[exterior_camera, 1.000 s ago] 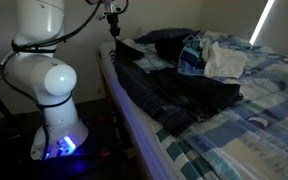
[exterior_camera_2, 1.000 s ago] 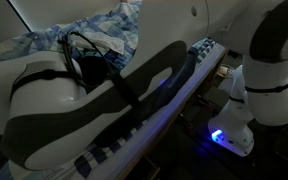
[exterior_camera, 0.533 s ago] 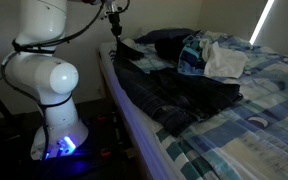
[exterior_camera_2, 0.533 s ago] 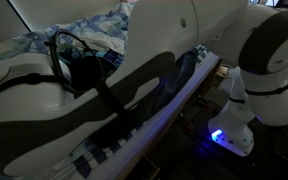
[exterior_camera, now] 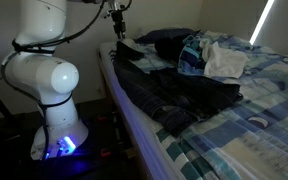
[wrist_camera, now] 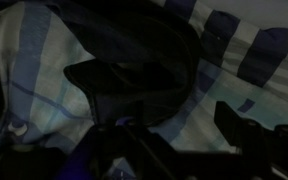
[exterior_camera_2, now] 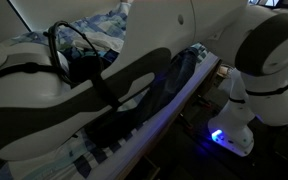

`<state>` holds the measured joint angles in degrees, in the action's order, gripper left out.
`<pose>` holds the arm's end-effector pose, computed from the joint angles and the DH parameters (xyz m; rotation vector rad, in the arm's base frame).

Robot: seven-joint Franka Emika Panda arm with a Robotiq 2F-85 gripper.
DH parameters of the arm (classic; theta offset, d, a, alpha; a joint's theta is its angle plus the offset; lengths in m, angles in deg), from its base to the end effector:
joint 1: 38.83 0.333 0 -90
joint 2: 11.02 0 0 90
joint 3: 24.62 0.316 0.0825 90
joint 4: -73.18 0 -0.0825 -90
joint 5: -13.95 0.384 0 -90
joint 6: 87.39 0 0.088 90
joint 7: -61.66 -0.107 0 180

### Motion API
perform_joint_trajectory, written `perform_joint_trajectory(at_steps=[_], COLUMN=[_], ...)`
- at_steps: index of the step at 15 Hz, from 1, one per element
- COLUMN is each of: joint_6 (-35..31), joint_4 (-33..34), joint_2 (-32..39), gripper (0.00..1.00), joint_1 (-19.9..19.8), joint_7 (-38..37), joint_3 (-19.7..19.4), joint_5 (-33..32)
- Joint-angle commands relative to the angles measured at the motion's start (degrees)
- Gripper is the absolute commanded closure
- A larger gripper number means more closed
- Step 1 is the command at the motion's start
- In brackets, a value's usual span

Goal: Lay the blue jeans out on the bed

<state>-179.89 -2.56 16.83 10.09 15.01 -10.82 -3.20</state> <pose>0.3655 0.5735 0.4504 2.8550 0.4370 0.0662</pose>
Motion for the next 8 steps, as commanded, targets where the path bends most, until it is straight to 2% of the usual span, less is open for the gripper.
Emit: perform_joint_trajectory(at_steps=[1, 8], joint_6=[1.52, 0.01], joint_4=[-2.37, -8.32], joint_2=[-3.06, -8.87], gripper=[0.0, 0.0], joint_1=[-0.97, -5.24], joint_7=[-2.23, -8.64], joint_3=[-0.79, -3.27], joint_5=[0.77, 0.99])
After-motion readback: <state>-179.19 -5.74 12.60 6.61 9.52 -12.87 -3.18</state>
